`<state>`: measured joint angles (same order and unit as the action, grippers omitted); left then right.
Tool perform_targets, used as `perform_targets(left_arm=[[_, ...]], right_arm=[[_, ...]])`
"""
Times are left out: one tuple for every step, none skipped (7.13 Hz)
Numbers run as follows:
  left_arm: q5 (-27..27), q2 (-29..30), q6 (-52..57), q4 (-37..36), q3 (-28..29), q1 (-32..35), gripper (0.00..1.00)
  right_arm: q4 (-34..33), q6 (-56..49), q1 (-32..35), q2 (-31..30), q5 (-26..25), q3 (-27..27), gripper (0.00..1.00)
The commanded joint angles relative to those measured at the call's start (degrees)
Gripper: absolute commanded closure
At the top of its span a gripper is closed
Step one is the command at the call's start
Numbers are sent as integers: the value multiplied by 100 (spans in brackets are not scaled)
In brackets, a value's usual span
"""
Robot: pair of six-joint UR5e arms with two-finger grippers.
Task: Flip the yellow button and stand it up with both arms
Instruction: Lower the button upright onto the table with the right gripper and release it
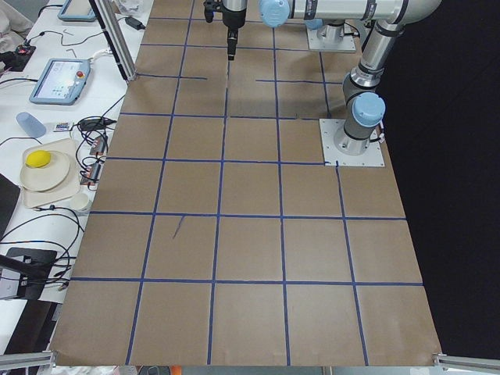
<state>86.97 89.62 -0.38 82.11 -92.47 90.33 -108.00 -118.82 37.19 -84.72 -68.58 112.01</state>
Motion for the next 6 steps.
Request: perform_targets(left_arm=[[-4, -23, -58, -46, -35, -6, 0], [-13, -41, -58, -46, -26, -6, 0], [-13, -32, -58, -38, 26, -6, 0], [-13, -50, -58, -38, 10, -6, 0], [-4, -50, -58, -38, -8, -6, 0], [-4, -50, -58, -38, -26, -6, 0]], right_arm=[[-257, -764, -228, 578, 213, -30, 80], [-222, -783, -282, 588, 205, -13, 80], [-239, -853, -291, 623, 187, 5, 78], [-248, -1037, -300, 754, 143, -4, 77], [-239, -1047, -300, 859, 100, -4, 75], [-239, -1047, -300, 947, 117, -21, 72]])
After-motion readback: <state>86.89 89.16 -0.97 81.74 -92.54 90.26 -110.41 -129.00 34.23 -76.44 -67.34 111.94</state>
